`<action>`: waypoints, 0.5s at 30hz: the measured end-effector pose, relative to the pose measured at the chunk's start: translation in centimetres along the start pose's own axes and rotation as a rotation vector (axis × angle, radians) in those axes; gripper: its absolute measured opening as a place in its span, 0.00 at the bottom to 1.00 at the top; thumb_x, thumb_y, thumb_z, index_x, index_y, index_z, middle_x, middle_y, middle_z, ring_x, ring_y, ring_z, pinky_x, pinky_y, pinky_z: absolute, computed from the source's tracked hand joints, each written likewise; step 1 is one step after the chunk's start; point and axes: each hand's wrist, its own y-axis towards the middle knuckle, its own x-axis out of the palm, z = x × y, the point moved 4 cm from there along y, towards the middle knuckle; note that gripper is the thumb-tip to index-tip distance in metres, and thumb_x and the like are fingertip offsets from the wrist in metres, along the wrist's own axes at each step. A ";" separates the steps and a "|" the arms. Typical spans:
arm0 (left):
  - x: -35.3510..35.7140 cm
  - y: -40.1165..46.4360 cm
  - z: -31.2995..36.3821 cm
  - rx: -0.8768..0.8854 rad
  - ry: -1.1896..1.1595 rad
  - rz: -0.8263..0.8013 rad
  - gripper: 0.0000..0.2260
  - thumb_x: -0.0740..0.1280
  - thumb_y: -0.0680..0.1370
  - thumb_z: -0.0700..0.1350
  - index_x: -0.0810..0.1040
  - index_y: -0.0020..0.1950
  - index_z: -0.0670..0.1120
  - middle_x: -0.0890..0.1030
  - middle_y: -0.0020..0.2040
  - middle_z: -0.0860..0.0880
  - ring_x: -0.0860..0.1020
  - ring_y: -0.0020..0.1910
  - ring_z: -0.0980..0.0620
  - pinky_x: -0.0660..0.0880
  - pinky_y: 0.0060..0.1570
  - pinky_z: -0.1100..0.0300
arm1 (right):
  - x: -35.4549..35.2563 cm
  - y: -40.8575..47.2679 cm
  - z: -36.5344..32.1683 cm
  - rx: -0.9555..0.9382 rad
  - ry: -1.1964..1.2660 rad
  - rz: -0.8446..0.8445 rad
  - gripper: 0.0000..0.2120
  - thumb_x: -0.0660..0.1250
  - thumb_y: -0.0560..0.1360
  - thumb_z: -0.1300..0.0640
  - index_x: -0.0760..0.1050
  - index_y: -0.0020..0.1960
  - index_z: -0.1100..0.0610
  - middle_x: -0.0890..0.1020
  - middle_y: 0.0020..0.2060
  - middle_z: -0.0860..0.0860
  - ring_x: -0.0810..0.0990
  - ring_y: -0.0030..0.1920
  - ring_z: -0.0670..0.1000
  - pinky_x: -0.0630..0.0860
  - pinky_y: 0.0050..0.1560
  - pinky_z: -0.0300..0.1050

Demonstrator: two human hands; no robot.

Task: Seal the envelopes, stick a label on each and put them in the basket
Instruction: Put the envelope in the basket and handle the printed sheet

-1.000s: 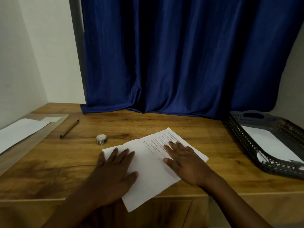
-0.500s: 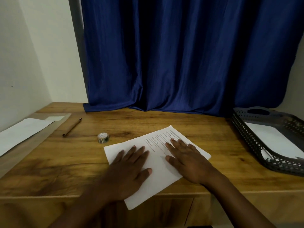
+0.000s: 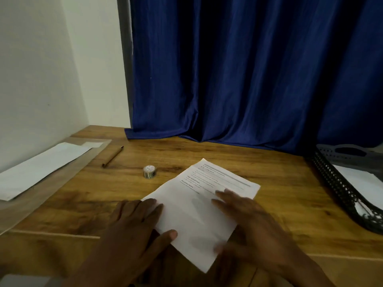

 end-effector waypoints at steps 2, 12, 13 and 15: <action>-0.6 -0.5 0.1 -0.010 -0.004 0.030 0.47 0.32 0.70 0.77 0.66 0.79 0.58 0.65 0.78 0.57 0.61 0.76 0.54 0.51 0.77 0.52 | 1.1 -0.7 -1.2 -0.064 -0.073 -0.144 0.52 0.58 0.59 0.14 0.37 0.75 0.26 0.40 0.76 0.26 0.38 0.76 0.32 0.43 0.76 0.45; -4.6 0.1 -3.6 -0.249 -0.886 0.181 0.22 0.59 0.77 0.68 0.82 0.61 0.58 0.84 0.57 0.58 0.81 0.55 0.55 0.77 0.59 0.50 | -1.1 -2.3 -0.4 -0.125 0.300 0.076 0.22 0.77 0.73 0.50 0.78 0.63 0.32 0.76 0.65 0.29 0.70 0.69 0.33 0.69 0.69 0.35; -4.4 0.9 -4.1 -0.310 -1.040 0.144 0.18 0.59 0.81 0.58 0.82 0.61 0.50 0.83 0.60 0.48 0.81 0.55 0.47 0.75 0.63 0.43 | -1.4 -2.3 -0.3 -0.097 0.423 0.067 0.19 0.76 0.74 0.51 0.80 0.61 0.34 0.79 0.63 0.31 0.74 0.67 0.34 0.72 0.66 0.33; -4.2 2.3 -4.9 -0.356 -1.304 0.099 0.19 0.50 0.87 0.46 0.79 0.52 0.40 0.80 0.58 0.35 0.77 0.49 0.39 0.73 0.61 0.44 | -2.0 -2.2 -0.3 -0.033 0.644 0.057 0.13 0.74 0.75 0.46 0.82 0.59 0.38 0.84 0.57 0.36 0.81 0.58 0.37 0.77 0.54 0.30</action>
